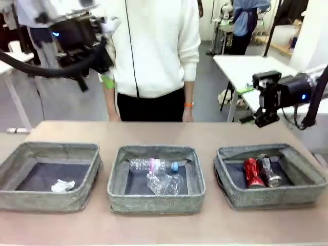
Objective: Sort the waste into the appropriate baskets.
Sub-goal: Place the picked waste into the Fabric basket indicated by the person.
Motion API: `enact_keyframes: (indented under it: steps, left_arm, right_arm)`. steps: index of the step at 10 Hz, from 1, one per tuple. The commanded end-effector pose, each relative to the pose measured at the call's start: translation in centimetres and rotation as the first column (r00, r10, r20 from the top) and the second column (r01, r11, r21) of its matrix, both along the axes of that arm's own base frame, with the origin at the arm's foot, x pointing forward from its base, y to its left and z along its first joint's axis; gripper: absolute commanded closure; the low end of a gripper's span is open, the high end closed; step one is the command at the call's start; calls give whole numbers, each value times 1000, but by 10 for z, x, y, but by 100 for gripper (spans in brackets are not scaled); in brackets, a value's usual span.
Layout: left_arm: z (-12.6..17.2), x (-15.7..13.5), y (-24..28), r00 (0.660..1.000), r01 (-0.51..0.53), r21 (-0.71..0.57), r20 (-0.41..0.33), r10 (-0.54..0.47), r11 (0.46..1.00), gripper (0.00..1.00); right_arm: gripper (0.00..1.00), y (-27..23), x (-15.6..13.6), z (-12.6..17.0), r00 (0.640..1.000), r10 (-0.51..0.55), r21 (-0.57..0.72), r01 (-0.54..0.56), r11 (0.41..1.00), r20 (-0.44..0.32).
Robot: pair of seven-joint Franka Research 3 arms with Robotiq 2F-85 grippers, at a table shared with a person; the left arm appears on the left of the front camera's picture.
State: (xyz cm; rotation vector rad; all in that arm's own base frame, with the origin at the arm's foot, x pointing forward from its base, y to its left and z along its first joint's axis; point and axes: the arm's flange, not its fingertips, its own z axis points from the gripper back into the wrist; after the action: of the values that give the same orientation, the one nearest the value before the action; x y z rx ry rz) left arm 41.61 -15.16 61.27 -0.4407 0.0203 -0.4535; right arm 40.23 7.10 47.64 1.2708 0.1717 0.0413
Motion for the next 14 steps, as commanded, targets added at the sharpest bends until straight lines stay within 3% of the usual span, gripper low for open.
enact_keyframes:
  steps: [1, 3, 5, 7, 8, 9, 14]
  left_arm:
    - [-29, -6, 71, 990, -5, -271, -136, -34, 962, 0]
    - [-66, -21, 152, 972, -106, -471, -237, -9, 876, 0]
    - [-109, -54, 206, 949, -203, -578, -314, 14, 790, 0]
    - [-143, -73, 220, 924, -335, -692, -376, 78, 640, 0]
    - [-120, -60, 222, 942, -220, -581, -336, 15, 784, 0]
    - [-120, -60, 222, 942, -220, -581, -336, 15, 784, 0]
    - [-120, -60, 222, 942, -220, -581, -336, 15, 784, 0]
  right_arm:
    - [0, 8, 15, 4, 997, 9, 31, -7, 999, -73]
    - [0, -10, 23, 3, 987, -15, 105, 32, 994, -161]
    - [0, -51, 26, 0, 974, -116, 141, 144, 979, -195]
    - [0, -88, 26, 2, 959, -208, 169, 241, 956, -190]
    - [0, -102, 26, 3, 938, -289, 166, 321, 932, -191]
    - [0, -87, 25, -7, 969, -174, 132, 199, 971, -176]
    - [0, -87, 25, -7, 969, -174, 132, 199, 971, -176]
